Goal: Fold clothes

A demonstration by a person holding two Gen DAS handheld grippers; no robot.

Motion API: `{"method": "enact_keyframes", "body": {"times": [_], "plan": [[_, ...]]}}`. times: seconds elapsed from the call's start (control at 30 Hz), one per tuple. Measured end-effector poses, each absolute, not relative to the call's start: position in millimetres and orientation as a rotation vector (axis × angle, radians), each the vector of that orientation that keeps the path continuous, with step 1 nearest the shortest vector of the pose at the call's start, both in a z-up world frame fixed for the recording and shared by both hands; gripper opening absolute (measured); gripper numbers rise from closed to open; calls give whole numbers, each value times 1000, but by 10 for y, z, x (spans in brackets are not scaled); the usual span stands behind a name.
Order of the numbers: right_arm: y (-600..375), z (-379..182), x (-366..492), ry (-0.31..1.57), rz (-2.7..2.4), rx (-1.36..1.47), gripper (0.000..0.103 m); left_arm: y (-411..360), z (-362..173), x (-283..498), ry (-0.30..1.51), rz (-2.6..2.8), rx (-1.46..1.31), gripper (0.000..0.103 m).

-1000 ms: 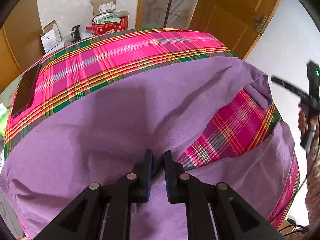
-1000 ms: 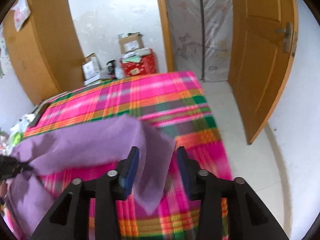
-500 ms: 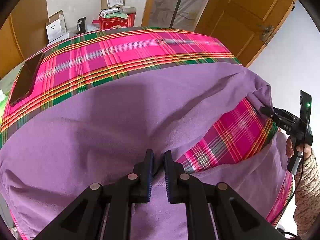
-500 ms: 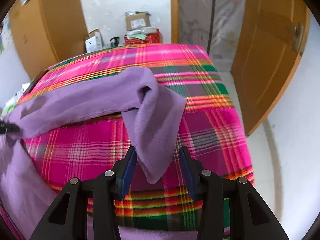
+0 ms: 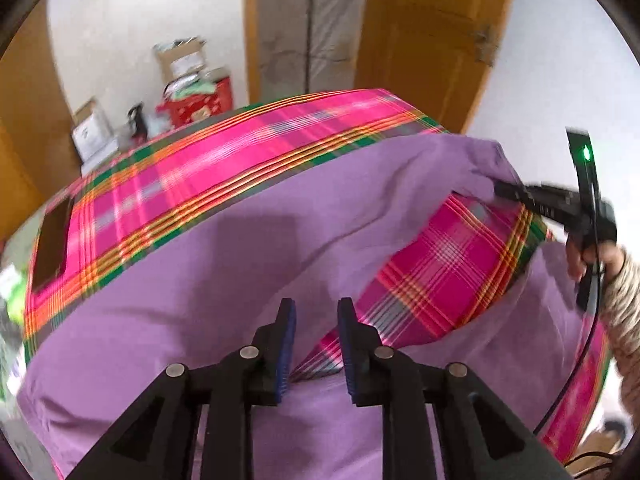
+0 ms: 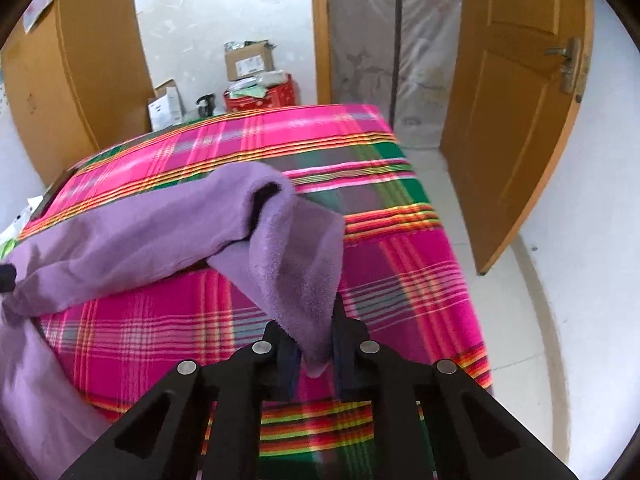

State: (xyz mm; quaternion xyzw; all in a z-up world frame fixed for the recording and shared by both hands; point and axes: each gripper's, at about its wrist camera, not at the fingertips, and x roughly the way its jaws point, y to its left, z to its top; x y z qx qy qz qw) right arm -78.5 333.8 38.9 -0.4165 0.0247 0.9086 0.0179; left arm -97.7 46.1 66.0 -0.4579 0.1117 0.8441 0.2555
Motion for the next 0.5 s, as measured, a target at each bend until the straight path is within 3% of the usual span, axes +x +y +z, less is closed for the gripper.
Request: {"method": "enact_keyframes", "body": {"times": [0.5], "plan": [[3483,408,-805,77,2775,-1243,12,1501,316,-1216,552,2174,-1164,22]]}}
